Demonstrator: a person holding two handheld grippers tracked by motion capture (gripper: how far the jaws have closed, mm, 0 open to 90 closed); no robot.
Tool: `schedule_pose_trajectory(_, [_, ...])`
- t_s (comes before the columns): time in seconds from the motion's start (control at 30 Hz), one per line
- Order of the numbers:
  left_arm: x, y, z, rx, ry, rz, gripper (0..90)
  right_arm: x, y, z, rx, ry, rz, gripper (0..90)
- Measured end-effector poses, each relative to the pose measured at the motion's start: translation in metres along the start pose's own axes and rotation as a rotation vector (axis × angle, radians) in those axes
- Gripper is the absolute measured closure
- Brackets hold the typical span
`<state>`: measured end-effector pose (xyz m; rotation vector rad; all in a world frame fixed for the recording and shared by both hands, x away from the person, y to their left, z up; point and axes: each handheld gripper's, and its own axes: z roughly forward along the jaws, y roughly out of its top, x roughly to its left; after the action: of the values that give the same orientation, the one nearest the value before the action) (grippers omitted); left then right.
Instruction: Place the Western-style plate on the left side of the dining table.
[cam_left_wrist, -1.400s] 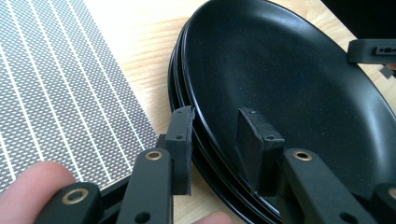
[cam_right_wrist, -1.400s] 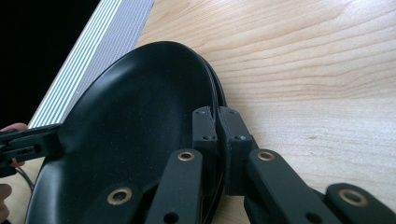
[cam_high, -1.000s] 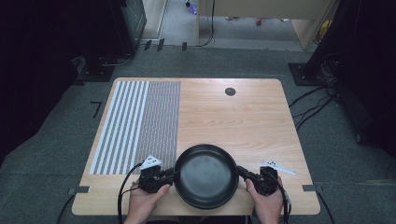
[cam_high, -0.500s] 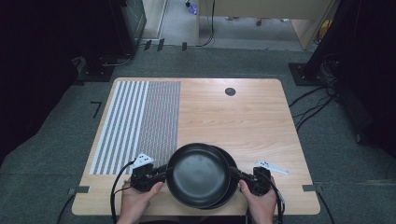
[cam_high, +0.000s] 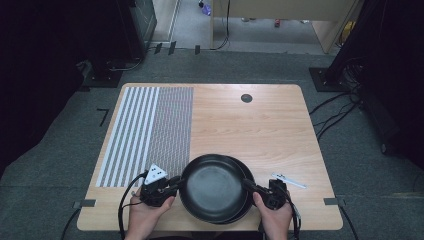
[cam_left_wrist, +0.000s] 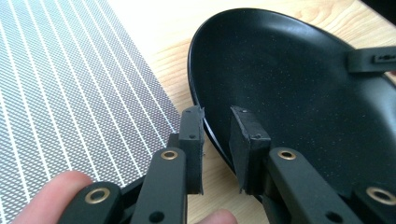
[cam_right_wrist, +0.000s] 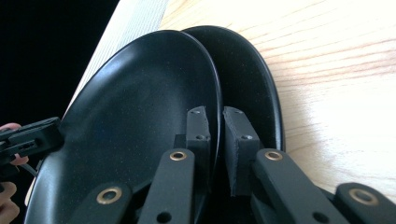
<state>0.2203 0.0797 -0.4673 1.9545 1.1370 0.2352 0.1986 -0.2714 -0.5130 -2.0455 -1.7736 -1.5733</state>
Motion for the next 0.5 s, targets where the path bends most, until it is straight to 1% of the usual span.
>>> schedule_pose_trajectory(0.07, [0.003, 0.000, 0.000, 0.000, -0.020, -0.024, 76.3, 0.000, -0.001, 0.001, -0.004, 0.001, -0.001, 81.3])
schedule_pose_trajectory(0.13, [0.005, -0.001, 0.000, 0.004, -0.039, -0.047, 76.2, 0.000, -0.003, 0.003, -0.014, 0.003, 0.024, 82.0])
schedule_pose_trajectory(0.17, [0.006, -0.001, 0.000, 0.007, -0.047, -0.058, 75.3, -0.001, -0.003, 0.003, -0.018, 0.009, 0.046, 83.2])
schedule_pose_trajectory(0.2, [0.008, -0.001, 0.000, 0.013, -0.060, -0.070, 75.3, -0.001, -0.003, 0.003, -0.018, 0.009, 0.046, 83.2])
schedule_pose_trajectory(0.27, [0.011, -0.002, 0.001, 0.032, -0.091, -0.091, 72.7, -0.004, -0.004, 0.002, -0.021, 0.030, 0.103, 84.7])
schedule_pose_trajectory(0.33, [0.013, -0.004, 0.003, 0.040, -0.125, -0.116, 71.2, -0.006, -0.004, 0.002, -0.026, 0.051, 0.130, 85.3])
schedule_pose_trajectory(0.37, [0.014, -0.004, 0.004, 0.042, -0.133, -0.122, 70.9, -0.007, -0.004, 0.002, -0.030, 0.055, 0.132, 85.3])
schedule_pose_trajectory(0.43, [0.013, -0.004, 0.004, 0.043, -0.131, -0.121, 70.8, -0.006, -0.005, 0.002, -0.034, 0.050, 0.122, 85.2])
schedule_pose_trajectory(0.5, [0.012, -0.004, 0.004, 0.040, -0.121, -0.113, 70.9, -0.006, -0.006, 0.002, -0.044, 0.051, 0.123, 85.3])
